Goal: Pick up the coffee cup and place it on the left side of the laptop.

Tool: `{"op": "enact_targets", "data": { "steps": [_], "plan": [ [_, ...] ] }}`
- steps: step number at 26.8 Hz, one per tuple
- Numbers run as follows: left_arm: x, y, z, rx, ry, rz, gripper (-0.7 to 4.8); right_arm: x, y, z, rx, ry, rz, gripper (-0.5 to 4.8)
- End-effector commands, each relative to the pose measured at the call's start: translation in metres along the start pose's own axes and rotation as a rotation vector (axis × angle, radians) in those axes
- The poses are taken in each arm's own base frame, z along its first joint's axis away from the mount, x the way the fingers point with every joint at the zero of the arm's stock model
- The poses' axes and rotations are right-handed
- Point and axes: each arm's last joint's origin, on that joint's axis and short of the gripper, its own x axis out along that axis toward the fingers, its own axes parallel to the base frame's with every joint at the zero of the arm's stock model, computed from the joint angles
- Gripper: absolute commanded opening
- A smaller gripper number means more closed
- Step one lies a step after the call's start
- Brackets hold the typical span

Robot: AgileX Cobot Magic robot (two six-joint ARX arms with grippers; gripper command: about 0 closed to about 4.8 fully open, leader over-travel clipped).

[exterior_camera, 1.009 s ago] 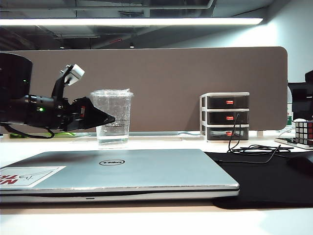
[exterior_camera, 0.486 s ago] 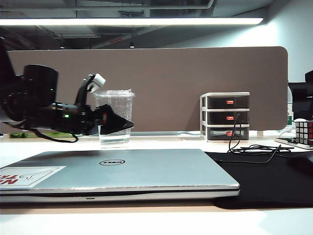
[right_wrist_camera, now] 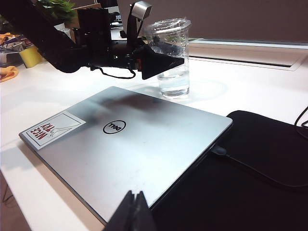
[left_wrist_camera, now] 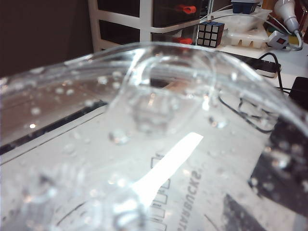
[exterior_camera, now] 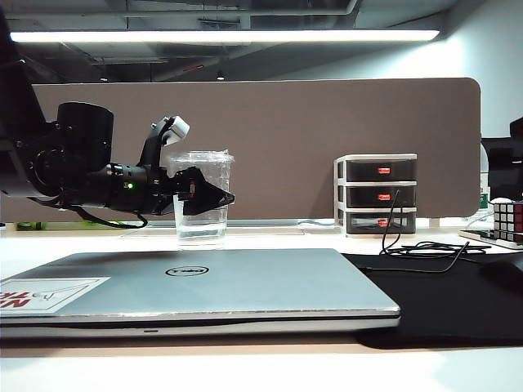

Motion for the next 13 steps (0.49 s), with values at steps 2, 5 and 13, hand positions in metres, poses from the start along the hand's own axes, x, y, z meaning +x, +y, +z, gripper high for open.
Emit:
{"op": "enact_targets", "data": {
  "steps": [2, 5, 13],
  "plan": [
    [0.0005, -0.0002, 0.0020, -0.030, -0.010, 0.002, 4.41, 0.0003, -0.0001, -0.0005, -0.009, -0.006, 0.003, -0.01],
    [0.0004, -0.0001, 0.0022, -0.028, -0.011, 0.007, 3.89, 0.0003, -0.0001, -0.0005, -0.009, -0.006, 0.003, -0.01],
    [0.0002, -0.0002, 0.0045, -0.013, -0.023, 0.003, 2.89, 0.0003, -0.0001, -0.0005, -0.009, -0.006, 0.003, -0.01]
  ]
}}
